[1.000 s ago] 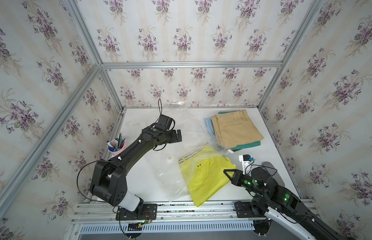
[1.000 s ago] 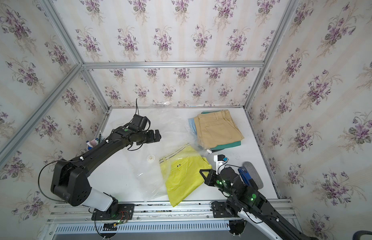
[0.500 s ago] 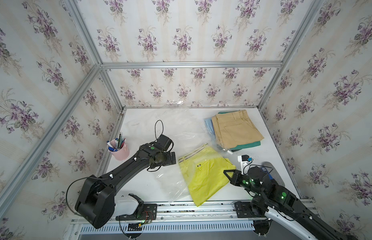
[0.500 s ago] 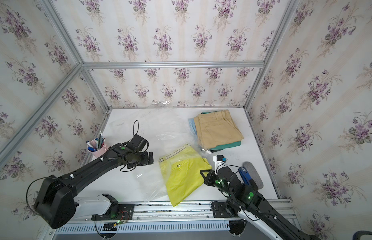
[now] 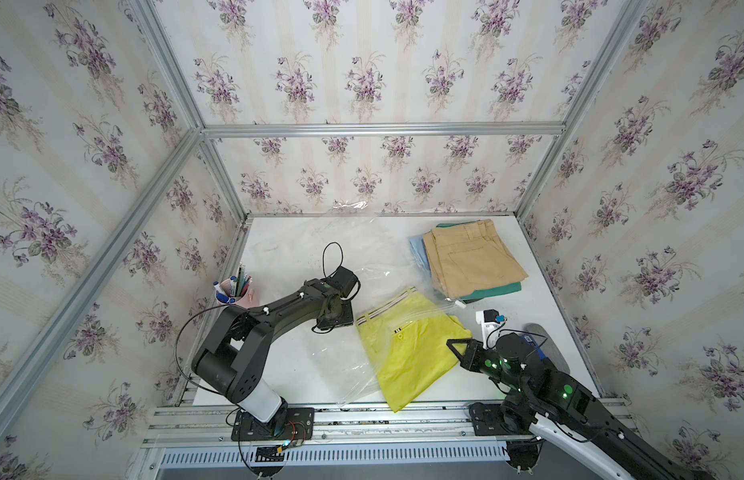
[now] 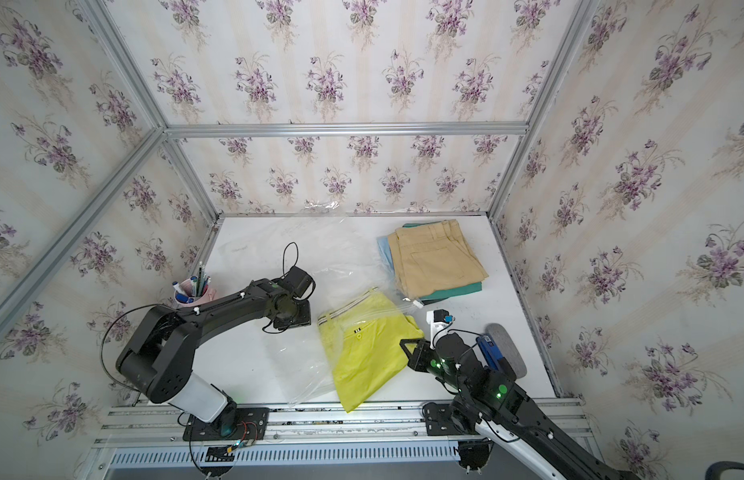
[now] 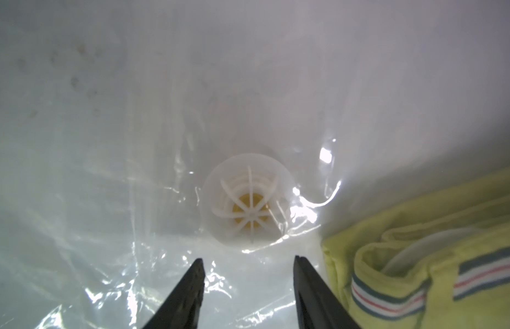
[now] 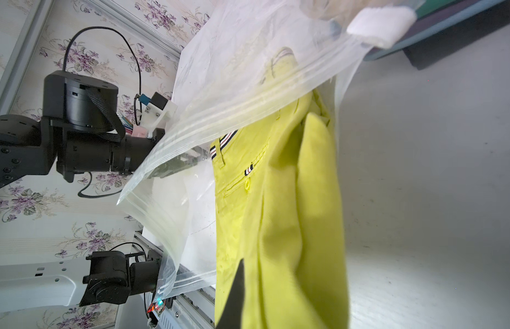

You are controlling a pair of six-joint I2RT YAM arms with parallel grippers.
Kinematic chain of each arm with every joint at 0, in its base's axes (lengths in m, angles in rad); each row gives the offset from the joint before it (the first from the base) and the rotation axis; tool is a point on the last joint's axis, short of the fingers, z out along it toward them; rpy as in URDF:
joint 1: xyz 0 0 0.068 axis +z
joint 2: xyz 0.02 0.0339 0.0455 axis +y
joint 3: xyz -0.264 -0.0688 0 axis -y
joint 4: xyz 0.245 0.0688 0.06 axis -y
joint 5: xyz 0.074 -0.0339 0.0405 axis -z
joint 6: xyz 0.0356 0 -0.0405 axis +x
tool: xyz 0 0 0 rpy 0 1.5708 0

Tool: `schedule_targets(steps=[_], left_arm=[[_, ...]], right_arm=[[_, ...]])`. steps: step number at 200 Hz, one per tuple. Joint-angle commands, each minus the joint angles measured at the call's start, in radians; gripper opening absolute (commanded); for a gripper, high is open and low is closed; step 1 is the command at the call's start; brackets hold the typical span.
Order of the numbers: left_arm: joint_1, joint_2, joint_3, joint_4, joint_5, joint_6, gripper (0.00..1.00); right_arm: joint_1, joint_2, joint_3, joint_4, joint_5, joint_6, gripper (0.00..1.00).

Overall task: Take the trousers out of the vacuum bag
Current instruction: Take out the trousers from the vacuum bag.

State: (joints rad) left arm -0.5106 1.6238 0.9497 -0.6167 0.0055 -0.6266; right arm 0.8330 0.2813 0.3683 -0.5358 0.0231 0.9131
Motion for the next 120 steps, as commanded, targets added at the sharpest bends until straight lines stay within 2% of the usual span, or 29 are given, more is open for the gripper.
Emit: schedule_targets(steps=[1, 18, 39, 66, 120], left_arm=[[0.0, 0.033, 0.009, 0.032, -0.008, 0.001, 0.45], [-0.001, 0.061, 0.015, 0.049, -0.006, -0.003, 0.44], [0.0, 0.092, 0.028, 0.053, -0.02, -0.007, 0.38], [0.011, 0.116, 0.042, 0.054, -0.047, -0.002, 0.36], [0.091, 0.169, 0.097, 0.077, -0.069, 0.025, 0.36]], right_arm=[[0.001, -0.005, 0.001, 0.051, 0.03, -0.002, 0.0], [0.0, -0.005, 0.0, 0.051, 0.034, -0.002, 0.0], [0.0, -0.006, -0.002, 0.051, 0.034, -0.002, 0.0], [0.0, -0.017, -0.014, 0.063, 0.027, 0.003, 0.0], [0.0, -0.032, -0.03, 0.085, -0.003, 0.011, 0.0]])
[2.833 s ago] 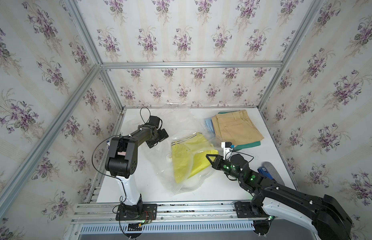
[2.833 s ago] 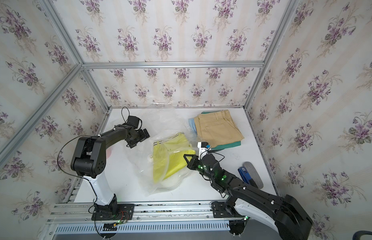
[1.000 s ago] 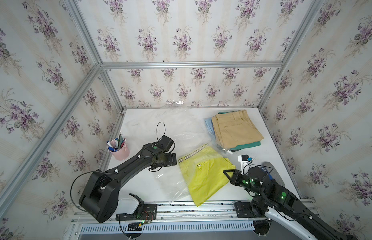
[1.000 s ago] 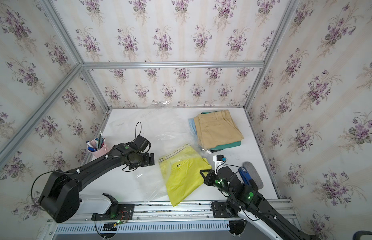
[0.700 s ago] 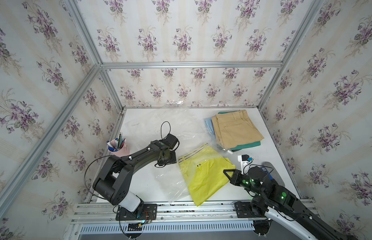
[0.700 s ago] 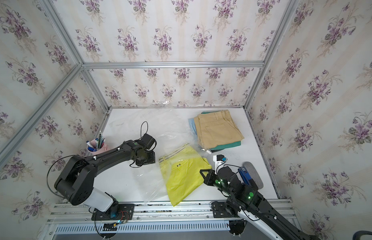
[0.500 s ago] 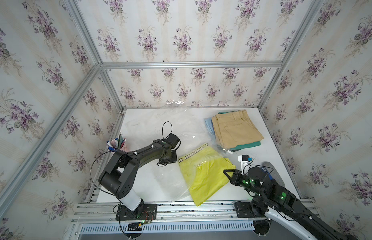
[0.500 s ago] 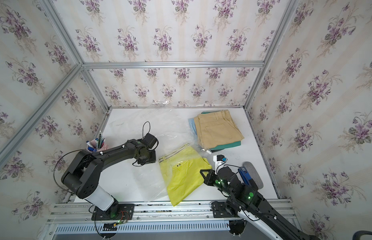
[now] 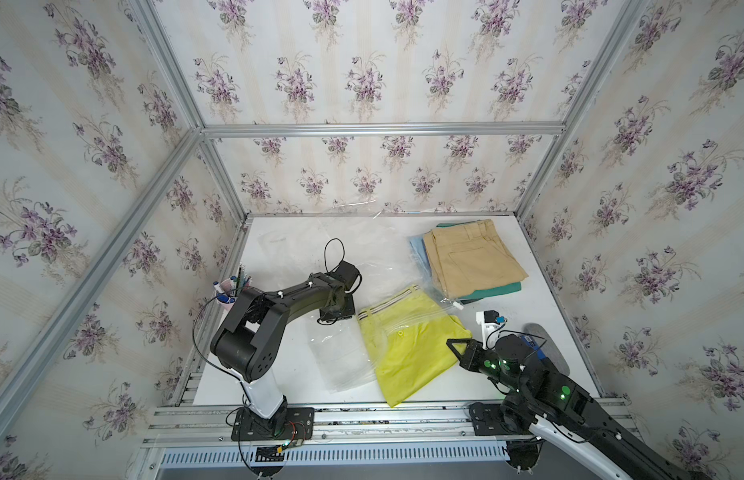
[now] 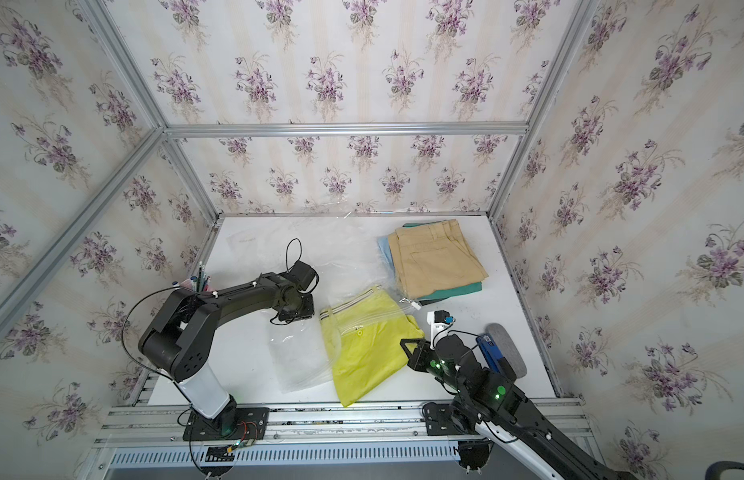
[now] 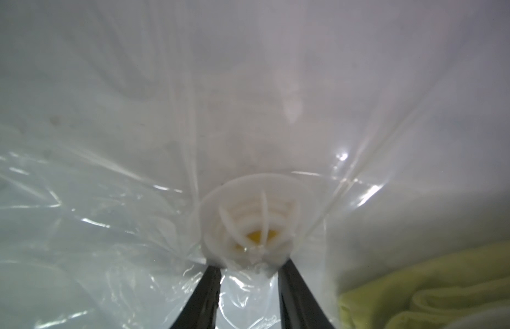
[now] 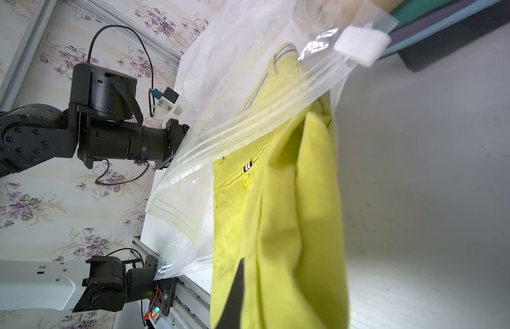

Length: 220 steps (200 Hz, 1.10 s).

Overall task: Take the trousers out of the vacuum bag
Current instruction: Take out the trousers from the vacuum bag.

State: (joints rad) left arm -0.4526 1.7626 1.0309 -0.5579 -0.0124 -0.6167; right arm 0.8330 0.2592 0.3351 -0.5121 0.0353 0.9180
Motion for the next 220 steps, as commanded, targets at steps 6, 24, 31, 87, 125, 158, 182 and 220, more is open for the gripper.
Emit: schedule_targets(steps=[6, 24, 31, 87, 125, 158, 182, 220], left_arm=[[0.043, 0.035, 0.025, 0.021, -0.052, 0.018, 0.36], [0.081, 0.053, 0.045, 0.036, -0.049, 0.03, 0.36], [0.096, 0.061, 0.055, 0.042, -0.05, 0.037, 0.36], [0.164, 0.106, 0.187, 0.032, -0.038, 0.135, 0.43], [0.149, -0.035, 0.182, 0.039, 0.094, 0.187, 0.64], [0.085, -0.206, 0.145, -0.006, 0.124, 0.266, 0.86], [-0.054, -0.332, 0.117, -0.057, 0.022, 0.353, 1.0], [-0.303, -0.539, 0.037, -0.066, -0.073, 0.417, 1.0]], right_arm=[[0.0, -0.013, 0.004, 0.058, -0.016, 0.005, 0.0], [0.0, -0.025, 0.006, 0.051, -0.019, 0.005, 0.0], [0.0, -0.03, 0.007, 0.05, -0.021, 0.005, 0.0], [0.0, -0.038, 0.0, 0.041, -0.03, 0.009, 0.0], [0.0, -0.037, -0.028, 0.075, -0.019, 0.036, 0.0], [0.0, -0.027, -0.037, 0.112, -0.005, 0.056, 0.0], [0.0, 0.002, -0.024, 0.131, 0.012, 0.059, 0.0], [0.0, 0.072, 0.004, 0.182, 0.033, 0.068, 0.0]])
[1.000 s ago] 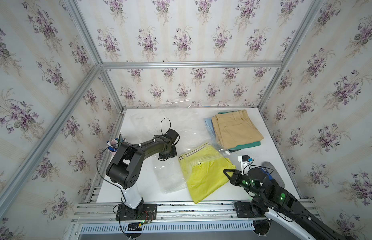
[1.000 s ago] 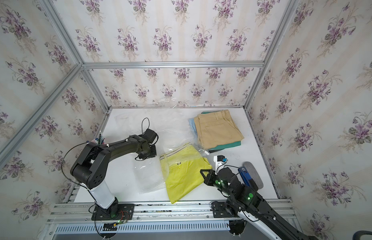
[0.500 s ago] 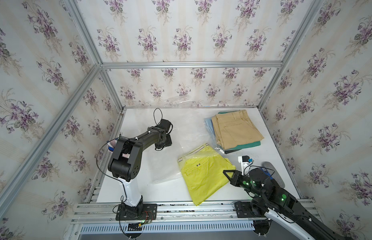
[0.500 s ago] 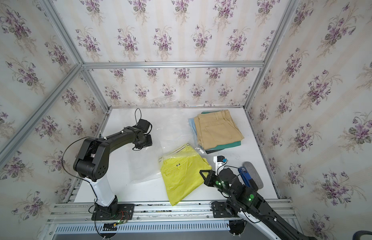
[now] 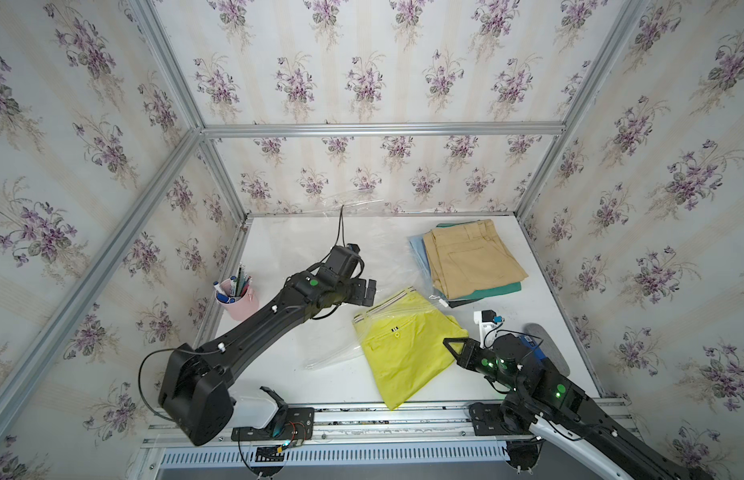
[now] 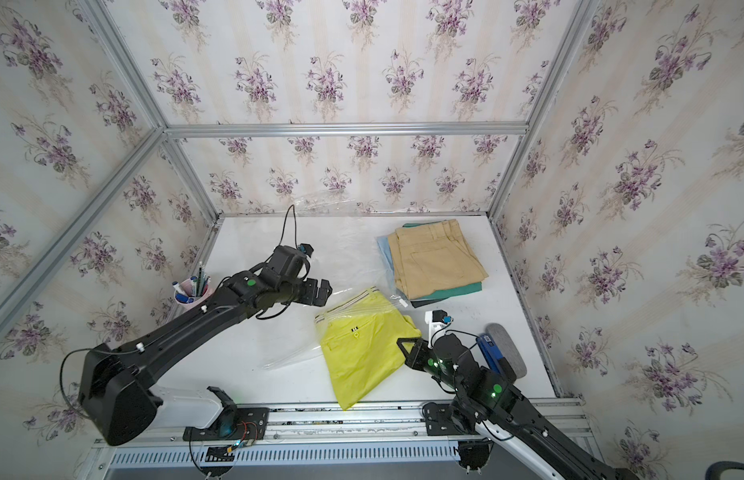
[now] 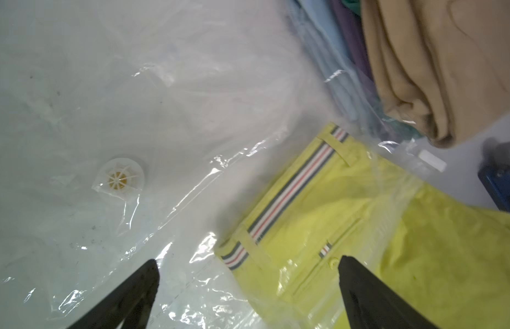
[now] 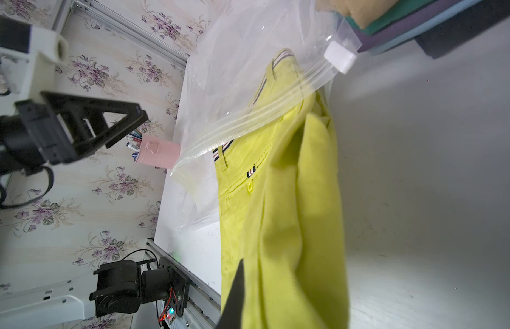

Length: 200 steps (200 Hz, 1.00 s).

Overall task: Take the trousers out of the vacuum bag
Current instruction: Take out the trousers from the vacuum bag.

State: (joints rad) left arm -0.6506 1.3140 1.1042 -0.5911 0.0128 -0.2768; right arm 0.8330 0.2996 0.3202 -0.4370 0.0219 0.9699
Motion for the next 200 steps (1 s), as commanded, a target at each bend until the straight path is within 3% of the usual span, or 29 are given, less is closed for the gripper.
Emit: schedule_targets(steps=[1, 42, 66, 100, 143, 200], left_arm=[[-0.111, -0.094, -0.039, -0.033, -0.101, 0.078, 1.0], [-0.377, -0.2, -0.11, -0.039, -0.204, 0.039, 1.0], [-0.58, -0.146, -0.103, -0.056, -0.407, -0.035, 1.0], [-0.748, -0.017, -0.075, -0.057, -0.533, -0.149, 1.0], [-0.8, 0.146, -0.064, -0.071, -0.568, -0.251, 1.0], [-0.8, 0.244, -0.12, -0.049, -0.536, -0.33, 1.0]], right_arm=[[0.0, 0.034, 0.021, 0.109, 0.047, 0.017, 0.0], [0.0, 0.15, 0.057, 0.198, 0.051, 0.015, 0.0], [0.0, 0.217, 0.09, 0.238, 0.048, 0.005, 0.0], [0.0, 0.281, 0.12, 0.269, 0.045, -0.014, 0.0], [-0.014, 0.296, 0.131, 0.283, 0.026, -0.034, 0.0], [-0.047, 0.302, 0.136, 0.289, -0.013, -0.051, 0.0]])
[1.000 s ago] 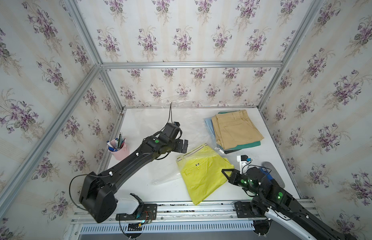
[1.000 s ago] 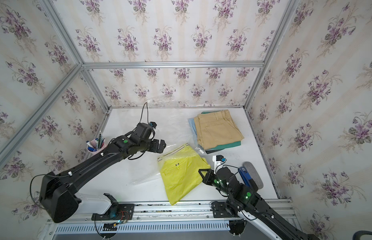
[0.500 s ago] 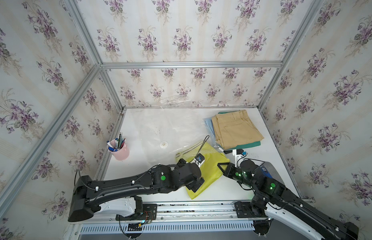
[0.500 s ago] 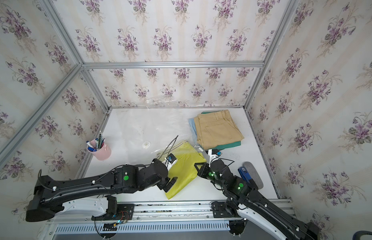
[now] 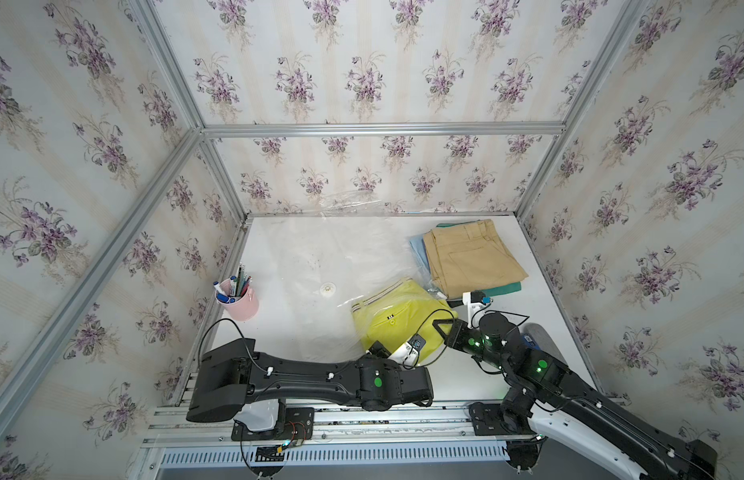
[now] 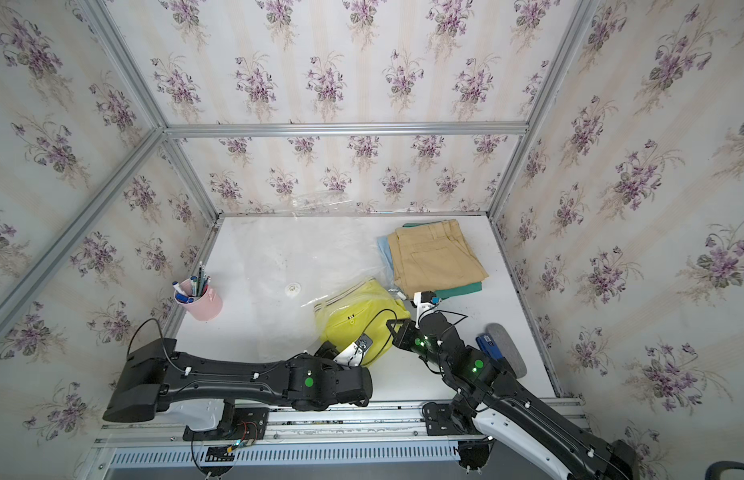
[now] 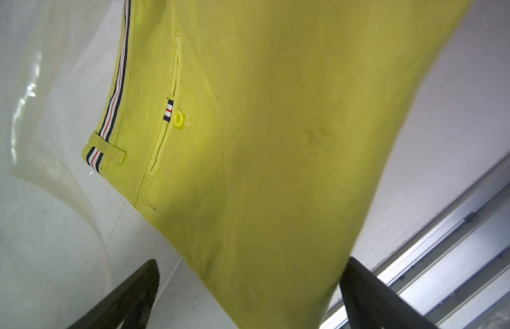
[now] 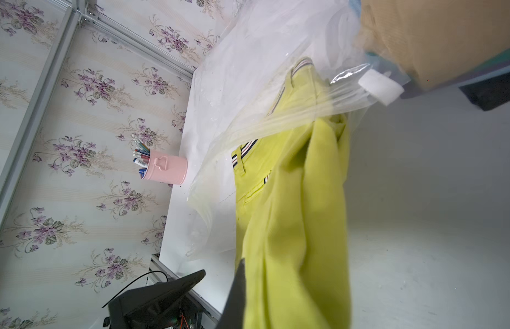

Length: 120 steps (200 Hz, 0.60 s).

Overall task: Take the trousers out of the vacuum bag
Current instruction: Take out the trousers from the vacuum bag.

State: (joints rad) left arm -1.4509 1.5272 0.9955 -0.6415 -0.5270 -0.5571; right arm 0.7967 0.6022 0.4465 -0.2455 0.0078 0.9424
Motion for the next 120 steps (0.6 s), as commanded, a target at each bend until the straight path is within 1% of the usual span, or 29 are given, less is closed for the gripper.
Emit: schedule_targets(steps=[1, 25, 42, 71, 82, 86, 92, 103, 115, 120], left_arm=[[-0.001, 0.034, -0.012, 0.002, 0.003, -0.05, 1.0], [0.0, 0.082, -0.018, 0.01, 0.008, -0.057, 1.0], [0.003, 0.109, -0.027, 0.038, 0.025, -0.059, 0.97], [0.005, 0.122, -0.037, 0.053, 0.027, -0.066, 0.73], [0.006, 0.12, -0.045, 0.064, 0.035, -0.062, 0.59], [0.006, 0.12, -0.047, 0.07, 0.038, -0.06, 0.56], [0.007, 0.12, -0.05, 0.076, 0.041, -0.058, 0.46], [0.008, 0.124, -0.052, 0.08, 0.045, -0.058, 0.34], [0.01, 0.126, -0.055, 0.09, 0.05, -0.055, 0.25], [0.009, 0.127, -0.057, 0.095, 0.052, -0.055, 0.22]], right_arm=[[-0.012, 0.0, 0.009, 0.097, 0.0, -0.024, 0.0], [-0.022, -0.012, -0.001, 0.098, -0.009, -0.019, 0.0], [-0.026, -0.025, -0.01, 0.096, -0.011, -0.014, 0.0], [-0.031, -0.046, -0.027, 0.08, -0.009, -0.002, 0.0], [-0.031, -0.056, -0.041, 0.083, -0.012, 0.009, 0.0], [-0.031, -0.061, -0.047, 0.084, -0.012, 0.014, 0.0], [-0.031, -0.066, -0.054, 0.086, -0.015, 0.02, 0.0], [-0.031, -0.078, -0.068, 0.09, -0.019, 0.032, 0.0], [-0.031, -0.09, -0.083, 0.086, -0.016, 0.047, 0.0], [-0.031, -0.096, -0.092, 0.084, -0.013, 0.054, 0.03]])
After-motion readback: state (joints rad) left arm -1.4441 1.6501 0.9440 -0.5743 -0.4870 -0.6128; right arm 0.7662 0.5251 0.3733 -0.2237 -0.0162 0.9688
